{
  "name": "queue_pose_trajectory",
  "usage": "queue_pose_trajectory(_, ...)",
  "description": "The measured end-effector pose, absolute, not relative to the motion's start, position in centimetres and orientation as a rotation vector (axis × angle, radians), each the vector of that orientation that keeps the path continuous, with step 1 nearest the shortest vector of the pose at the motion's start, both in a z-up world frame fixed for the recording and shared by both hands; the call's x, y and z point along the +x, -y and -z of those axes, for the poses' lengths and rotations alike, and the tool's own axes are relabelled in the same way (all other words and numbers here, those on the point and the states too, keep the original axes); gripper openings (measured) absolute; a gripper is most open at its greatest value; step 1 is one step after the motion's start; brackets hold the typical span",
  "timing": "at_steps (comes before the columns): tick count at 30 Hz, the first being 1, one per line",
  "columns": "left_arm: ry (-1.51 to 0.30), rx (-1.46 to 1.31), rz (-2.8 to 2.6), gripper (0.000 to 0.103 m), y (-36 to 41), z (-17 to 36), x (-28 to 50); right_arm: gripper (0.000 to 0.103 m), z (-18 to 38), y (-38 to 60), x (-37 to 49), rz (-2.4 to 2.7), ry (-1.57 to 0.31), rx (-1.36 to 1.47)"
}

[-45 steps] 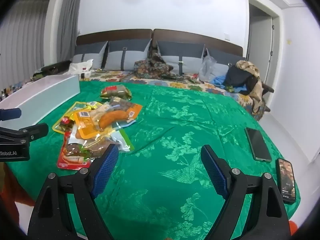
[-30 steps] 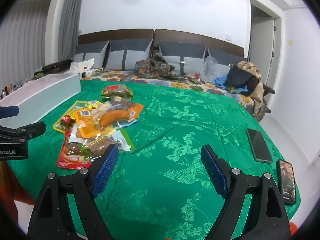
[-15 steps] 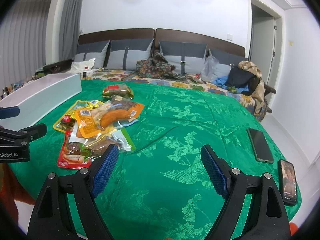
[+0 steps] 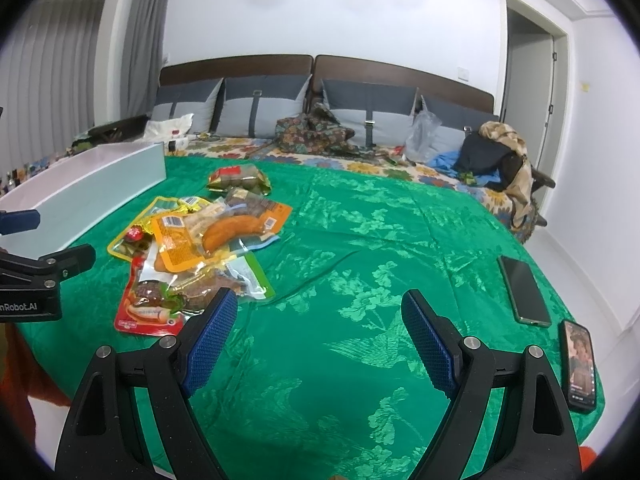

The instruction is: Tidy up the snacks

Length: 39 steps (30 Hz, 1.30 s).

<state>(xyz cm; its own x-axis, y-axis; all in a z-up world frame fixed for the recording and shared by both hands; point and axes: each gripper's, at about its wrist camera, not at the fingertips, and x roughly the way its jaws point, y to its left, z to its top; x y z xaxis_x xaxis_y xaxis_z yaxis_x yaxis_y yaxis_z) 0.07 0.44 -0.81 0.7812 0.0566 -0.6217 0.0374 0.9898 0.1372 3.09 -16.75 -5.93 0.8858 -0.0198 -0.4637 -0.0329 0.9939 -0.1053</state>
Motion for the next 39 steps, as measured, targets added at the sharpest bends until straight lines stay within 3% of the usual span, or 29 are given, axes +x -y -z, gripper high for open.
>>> queue_pose_trajectory(39,-0.754,0.132,-0.028,0.103,-1.5,3.5,1.2,0.087,7.3,16.8,4.6,-0.033,-0.538,-0.111)
